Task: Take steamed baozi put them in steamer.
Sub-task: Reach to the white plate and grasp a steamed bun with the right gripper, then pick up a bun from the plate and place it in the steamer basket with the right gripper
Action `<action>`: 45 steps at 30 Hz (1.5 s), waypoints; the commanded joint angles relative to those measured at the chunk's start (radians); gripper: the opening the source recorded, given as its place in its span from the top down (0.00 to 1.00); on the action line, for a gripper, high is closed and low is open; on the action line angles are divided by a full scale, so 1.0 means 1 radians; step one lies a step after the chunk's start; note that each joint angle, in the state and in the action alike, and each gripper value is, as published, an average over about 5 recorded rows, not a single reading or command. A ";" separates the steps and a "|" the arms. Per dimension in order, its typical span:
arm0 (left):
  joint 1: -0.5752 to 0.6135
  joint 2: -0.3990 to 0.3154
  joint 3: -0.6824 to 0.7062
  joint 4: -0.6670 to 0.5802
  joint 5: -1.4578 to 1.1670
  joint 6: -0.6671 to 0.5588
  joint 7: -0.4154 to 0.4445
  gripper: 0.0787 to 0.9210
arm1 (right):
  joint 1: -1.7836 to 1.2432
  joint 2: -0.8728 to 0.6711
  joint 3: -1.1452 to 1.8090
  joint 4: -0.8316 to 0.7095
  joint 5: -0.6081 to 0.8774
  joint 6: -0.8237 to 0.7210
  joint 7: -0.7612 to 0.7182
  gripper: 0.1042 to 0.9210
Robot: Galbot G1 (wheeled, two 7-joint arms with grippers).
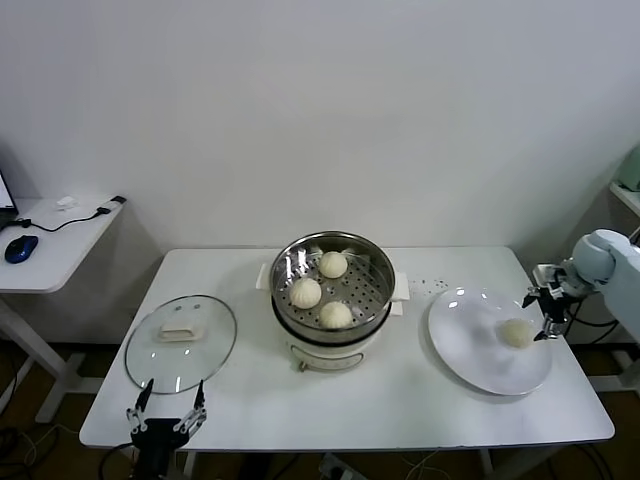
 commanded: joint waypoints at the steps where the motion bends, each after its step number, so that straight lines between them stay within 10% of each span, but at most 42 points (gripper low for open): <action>1: 0.000 0.000 -0.001 0.003 0.002 0.001 0.001 0.12 | -0.055 0.093 0.076 -0.131 -0.086 0.028 -0.007 0.12; 17: -0.007 0.003 0.001 0.013 0.006 0.003 0.002 0.12 | -0.047 0.159 0.097 -0.211 -0.131 0.049 -0.014 0.13; 35: -0.007 0.006 0.003 0.011 0.007 0.003 0.002 0.12 | -0.022 0.152 0.104 -0.210 -0.094 0.044 -0.042 0.37; 45: -0.003 0.013 0.007 0.003 0.005 0.006 0.001 0.12 | 0.270 0.058 -0.306 -0.008 0.360 -0.119 -0.016 0.38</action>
